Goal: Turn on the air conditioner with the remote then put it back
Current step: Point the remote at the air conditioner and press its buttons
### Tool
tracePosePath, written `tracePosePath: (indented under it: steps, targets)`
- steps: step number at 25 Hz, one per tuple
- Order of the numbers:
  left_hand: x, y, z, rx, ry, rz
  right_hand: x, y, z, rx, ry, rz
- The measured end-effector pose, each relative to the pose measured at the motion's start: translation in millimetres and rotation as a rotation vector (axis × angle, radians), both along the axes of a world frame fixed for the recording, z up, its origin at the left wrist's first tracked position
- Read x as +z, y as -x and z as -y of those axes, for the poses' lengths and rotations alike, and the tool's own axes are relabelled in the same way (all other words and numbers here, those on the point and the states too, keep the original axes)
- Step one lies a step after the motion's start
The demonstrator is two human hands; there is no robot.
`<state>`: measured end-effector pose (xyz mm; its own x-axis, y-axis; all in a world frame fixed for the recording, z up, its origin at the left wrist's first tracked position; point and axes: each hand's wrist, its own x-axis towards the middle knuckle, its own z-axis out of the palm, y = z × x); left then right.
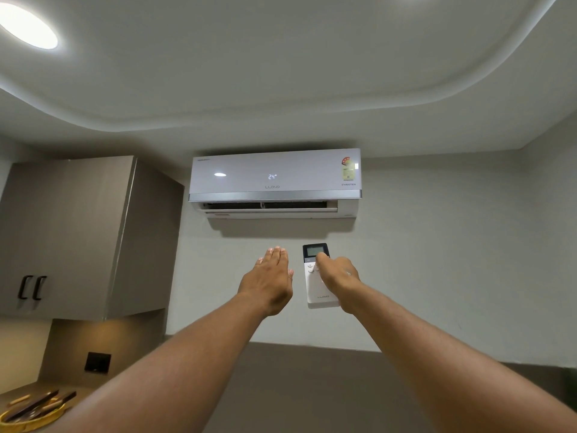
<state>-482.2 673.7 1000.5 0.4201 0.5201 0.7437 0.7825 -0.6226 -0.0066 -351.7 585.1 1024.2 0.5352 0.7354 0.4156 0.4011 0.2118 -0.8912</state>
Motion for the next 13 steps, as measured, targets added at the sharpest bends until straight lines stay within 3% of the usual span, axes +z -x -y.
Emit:
tracePosePath:
  steps: [13]
  targets:
    - [-0.9,-5.6,-4.2,0.012,-0.005,-0.002,-3.3,-7.8,-0.9,-0.009,0.001,0.002]
